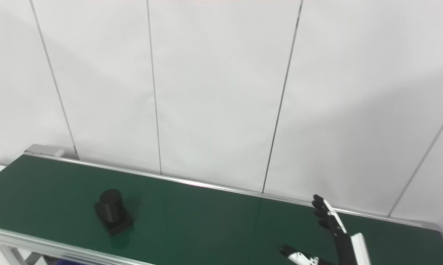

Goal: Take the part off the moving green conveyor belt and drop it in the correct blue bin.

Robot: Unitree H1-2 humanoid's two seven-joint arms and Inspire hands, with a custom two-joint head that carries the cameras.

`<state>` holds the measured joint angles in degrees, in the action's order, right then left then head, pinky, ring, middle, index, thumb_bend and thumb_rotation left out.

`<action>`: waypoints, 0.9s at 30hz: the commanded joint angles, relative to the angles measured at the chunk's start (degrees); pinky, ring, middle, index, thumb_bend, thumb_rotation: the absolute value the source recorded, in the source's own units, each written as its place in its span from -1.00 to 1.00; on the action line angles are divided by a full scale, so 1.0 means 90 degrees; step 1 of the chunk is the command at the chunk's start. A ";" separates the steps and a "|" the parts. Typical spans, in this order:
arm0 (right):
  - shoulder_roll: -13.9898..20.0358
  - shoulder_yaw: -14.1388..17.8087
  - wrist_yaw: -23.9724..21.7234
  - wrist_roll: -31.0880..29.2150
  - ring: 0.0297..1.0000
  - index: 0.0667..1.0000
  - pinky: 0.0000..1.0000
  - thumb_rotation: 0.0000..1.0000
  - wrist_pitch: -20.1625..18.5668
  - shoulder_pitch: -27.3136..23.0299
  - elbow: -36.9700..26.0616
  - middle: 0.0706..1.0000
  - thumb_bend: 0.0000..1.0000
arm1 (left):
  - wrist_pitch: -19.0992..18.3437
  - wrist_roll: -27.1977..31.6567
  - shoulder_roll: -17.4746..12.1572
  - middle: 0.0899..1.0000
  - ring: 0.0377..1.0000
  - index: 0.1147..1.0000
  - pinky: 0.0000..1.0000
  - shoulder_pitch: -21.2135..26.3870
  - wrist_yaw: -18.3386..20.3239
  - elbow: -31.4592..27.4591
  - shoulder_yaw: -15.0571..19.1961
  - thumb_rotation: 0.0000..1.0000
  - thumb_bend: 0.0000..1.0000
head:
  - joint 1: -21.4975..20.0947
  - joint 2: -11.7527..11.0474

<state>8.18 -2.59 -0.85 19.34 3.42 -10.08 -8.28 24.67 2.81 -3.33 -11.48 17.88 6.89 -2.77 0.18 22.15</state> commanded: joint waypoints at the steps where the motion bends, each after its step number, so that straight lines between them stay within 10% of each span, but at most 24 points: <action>1: -0.0050 -0.0029 0.0094 0.0070 0.66 0.79 0.56 -0.20 0.0011 -0.0238 -0.0098 0.74 0.55 | 0.0249 0.0116 -0.0006 0.55 0.53 0.49 0.42 0.0008 0.0122 -0.0154 0.0035 -0.87 0.99 | 0.0001 0.0009; 27: -0.0470 -0.0594 0.0084 0.0479 0.71 0.82 0.59 -0.07 -0.0429 -0.0601 0.0247 0.76 0.64 | 0.0248 0.0342 0.0054 0.63 0.58 0.55 0.52 0.0008 0.0676 -0.0125 0.0419 -0.87 1.00 | -0.0694 0.0361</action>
<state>4.55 -7.78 -0.87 23.34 -0.71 -13.06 -5.58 24.67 5.22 -2.90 -11.82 23.29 6.90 0.74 -5.80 25.22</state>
